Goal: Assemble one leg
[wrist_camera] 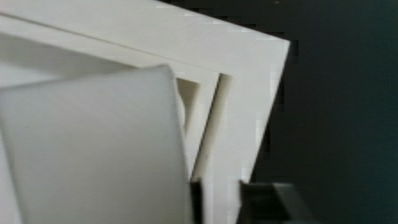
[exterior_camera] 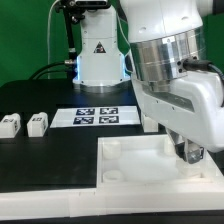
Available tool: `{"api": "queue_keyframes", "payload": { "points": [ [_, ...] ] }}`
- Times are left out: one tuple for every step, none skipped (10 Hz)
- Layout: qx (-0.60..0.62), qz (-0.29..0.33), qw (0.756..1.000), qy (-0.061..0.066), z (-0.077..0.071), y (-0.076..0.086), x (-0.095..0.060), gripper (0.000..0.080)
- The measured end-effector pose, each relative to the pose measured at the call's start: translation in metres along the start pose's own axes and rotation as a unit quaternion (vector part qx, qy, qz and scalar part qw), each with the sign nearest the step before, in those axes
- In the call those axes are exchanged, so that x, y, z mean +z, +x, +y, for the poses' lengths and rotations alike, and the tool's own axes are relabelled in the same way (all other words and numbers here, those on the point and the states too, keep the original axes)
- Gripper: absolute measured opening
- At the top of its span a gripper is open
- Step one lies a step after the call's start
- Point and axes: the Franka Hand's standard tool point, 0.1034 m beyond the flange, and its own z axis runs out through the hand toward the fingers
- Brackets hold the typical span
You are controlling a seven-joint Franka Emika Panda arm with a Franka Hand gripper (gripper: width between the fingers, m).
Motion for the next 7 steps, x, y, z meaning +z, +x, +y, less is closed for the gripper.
{"api": "queue_keyframes", "payload": {
  "points": [
    [-0.008,0.0,1.0,-0.001,0.0,0.001,0.0,0.0258],
    [-0.088,-0.009,0.996,-0.015,0.003,0.003,-0.002,0.0394],
    [-0.181,-0.019,0.982,-0.041,0.006,-0.002,-0.005,0.0394],
    [-0.253,-0.028,0.965,-0.058,0.006,-0.011,-0.008,0.058],
    [-0.304,-0.02,0.951,-0.042,0.003,-0.013,-0.009,0.0628],
    [-0.35,-0.014,0.936,-0.037,0.007,-0.012,-0.01,0.0628],
    [-0.405,-0.017,0.914,-0.037,0.007,-0.01,-0.01,0.0645]
  ]
}}
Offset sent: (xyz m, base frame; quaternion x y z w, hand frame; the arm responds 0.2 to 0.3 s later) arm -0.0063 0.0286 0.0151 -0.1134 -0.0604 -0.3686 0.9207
